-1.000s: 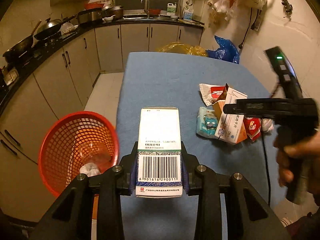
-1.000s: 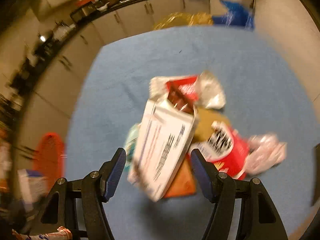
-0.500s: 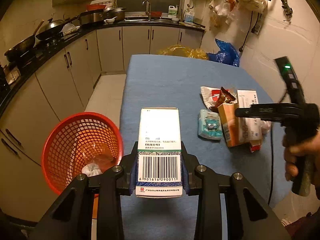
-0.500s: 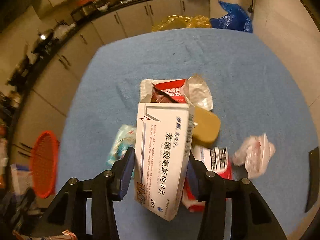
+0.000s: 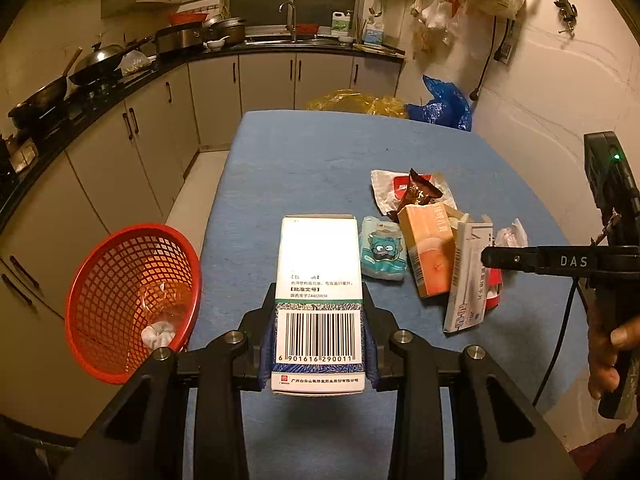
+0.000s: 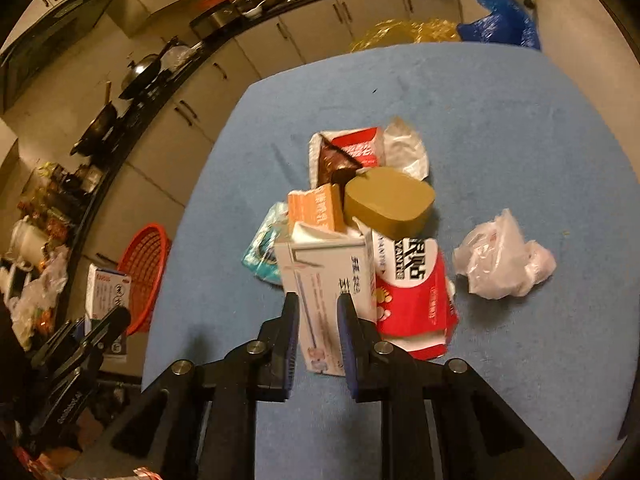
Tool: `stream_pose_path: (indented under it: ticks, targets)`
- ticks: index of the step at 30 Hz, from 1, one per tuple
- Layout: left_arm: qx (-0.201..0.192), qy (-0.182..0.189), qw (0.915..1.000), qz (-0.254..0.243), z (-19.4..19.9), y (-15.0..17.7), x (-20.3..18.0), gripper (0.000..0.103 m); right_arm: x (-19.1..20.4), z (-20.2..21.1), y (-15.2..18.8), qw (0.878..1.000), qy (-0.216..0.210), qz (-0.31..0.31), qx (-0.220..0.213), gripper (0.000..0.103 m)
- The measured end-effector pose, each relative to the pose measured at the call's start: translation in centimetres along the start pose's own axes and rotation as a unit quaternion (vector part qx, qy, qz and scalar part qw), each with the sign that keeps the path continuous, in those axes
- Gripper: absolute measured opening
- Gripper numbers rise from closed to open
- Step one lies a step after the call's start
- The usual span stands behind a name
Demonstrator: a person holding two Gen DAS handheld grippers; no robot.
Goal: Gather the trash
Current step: 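Lift both boxes and carry them with both tools toward the red wastebasket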
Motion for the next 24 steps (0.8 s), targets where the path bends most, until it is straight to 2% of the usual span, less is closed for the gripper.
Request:
stream_pose_path:
  ticks: [3, 4, 5, 10, 15, 16, 17, 24]
  targets:
    - [-0.004, -0.004, 1.0, -0.001, 0.4, 0.0, -0.3, 0.033, -0.2, 0.8, -0.2, 1.0, -0.003, 0.009, -0.012, 0.052]
    - [-0.006, -0.007, 1.0, -0.001, 0.5, 0.0, -0.3, 0.033, -0.3, 0.9, -0.2, 1.0, -0.003, 0.011, -0.013, 0.064]
    - [-0.008, -0.01, 0.9999, 0.0, 0.7, -0.1, -0.2, 0.033, -0.5, 1.0, -0.1, 1.0, 0.002, 0.01, -0.015, 0.071]
    - [-0.015, -0.018, 0.9996, 0.012, 1.0, -0.4, -0.1, 0.033, 0.4, -0.6, 0.1, 0.999, 0.022, 0.036, 0.001, 0.071]
    - [-0.02, -0.024, 0.9994, 0.014, 1.2, -0.6, 0.1, 0.033, 0.8, -3.7, 0.3, 0.994, 0.076, 0.078, 0.022, 0.071]
    - [-0.022, -0.026, 0.9993, 0.015, 1.3, -0.6, 0.2, 0.033, 0.7, -4.1, 0.3, 0.992, 0.086, 0.087, 0.024, 0.067]
    - [-0.023, -0.026, 0.9992, 0.016, 1.4, -0.6, 0.3, 0.033, 0.5, -4.4, 0.4, 0.991, 0.097, 0.092, 0.031, 0.058]
    - [-0.026, -0.034, 0.9988, 0.025, 1.6, -0.7, 1.0, 0.033, 0.4, -2.8, -0.1, 0.994, 0.063, 0.085, 0.011, 0.055]
Point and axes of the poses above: each gripper's, at about its wrist camera, not at the fingertips, and z roughly against the way its jaws point, x to its left, y to its underside, the point moved 6 cm from there along -z, roughly the way its jaws point, and after that the axes turned 9 degrees about -y, right-handed, at the moved point
